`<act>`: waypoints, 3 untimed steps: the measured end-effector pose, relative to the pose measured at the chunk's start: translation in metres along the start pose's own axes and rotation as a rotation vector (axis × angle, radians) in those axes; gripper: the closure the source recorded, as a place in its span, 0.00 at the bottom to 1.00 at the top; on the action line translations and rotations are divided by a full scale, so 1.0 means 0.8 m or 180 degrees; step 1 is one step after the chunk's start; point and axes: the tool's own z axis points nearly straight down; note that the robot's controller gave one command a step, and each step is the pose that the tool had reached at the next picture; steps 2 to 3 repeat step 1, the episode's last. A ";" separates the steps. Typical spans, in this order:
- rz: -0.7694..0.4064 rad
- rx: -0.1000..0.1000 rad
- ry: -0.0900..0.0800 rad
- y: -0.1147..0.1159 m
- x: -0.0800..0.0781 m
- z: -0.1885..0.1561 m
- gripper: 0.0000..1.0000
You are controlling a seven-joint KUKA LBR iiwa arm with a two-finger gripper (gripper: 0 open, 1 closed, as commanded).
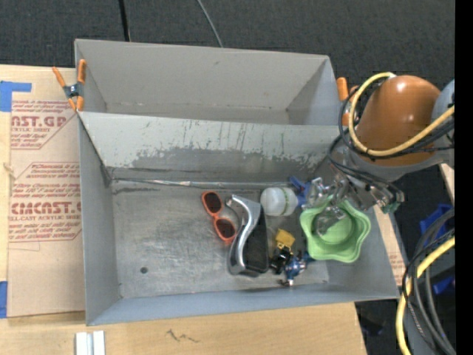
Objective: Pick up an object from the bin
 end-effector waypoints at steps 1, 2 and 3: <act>0.0000 -0.0002 0.0003 0.001 0.000 -0.018 1.00; 0.0000 -0.0002 0.0003 0.001 0.000 -0.018 1.00; 0.0000 -0.0002 0.0003 0.001 0.000 -0.018 1.00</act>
Offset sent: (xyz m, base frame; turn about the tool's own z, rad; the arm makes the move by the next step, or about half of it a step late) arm -0.0001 0.0000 0.0339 0.0000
